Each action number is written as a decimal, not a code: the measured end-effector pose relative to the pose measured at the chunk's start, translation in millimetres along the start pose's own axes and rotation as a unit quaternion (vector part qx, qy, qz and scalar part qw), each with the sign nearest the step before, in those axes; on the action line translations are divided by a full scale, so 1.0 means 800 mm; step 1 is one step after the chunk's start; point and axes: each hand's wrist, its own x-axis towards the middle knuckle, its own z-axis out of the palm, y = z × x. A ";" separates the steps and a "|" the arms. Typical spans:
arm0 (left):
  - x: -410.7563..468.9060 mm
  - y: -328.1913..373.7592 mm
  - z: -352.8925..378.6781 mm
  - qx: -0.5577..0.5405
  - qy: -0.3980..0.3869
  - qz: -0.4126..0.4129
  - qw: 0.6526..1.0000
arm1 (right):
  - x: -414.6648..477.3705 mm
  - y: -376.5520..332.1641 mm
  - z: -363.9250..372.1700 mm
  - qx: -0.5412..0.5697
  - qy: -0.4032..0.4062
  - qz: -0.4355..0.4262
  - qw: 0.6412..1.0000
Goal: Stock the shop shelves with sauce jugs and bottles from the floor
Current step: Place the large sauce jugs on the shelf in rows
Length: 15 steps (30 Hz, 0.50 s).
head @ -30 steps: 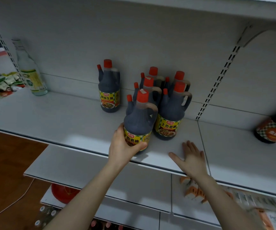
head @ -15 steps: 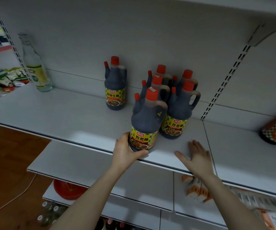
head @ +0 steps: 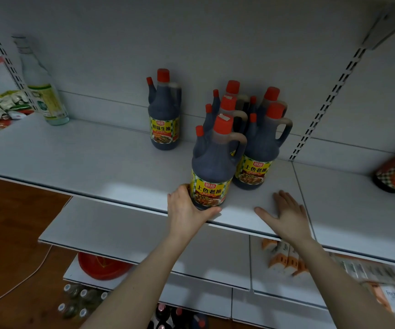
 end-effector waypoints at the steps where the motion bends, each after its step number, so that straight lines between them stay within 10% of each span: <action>1: -0.001 0.001 0.001 -0.001 0.003 0.001 1.000 | 0.000 0.000 0.000 0.000 0.000 0.001 1.000; 15: -0.007 0.006 0.000 0.046 0.000 0.017 0.999 | 0.001 0.001 0.000 -0.011 -0.003 -0.011 1.000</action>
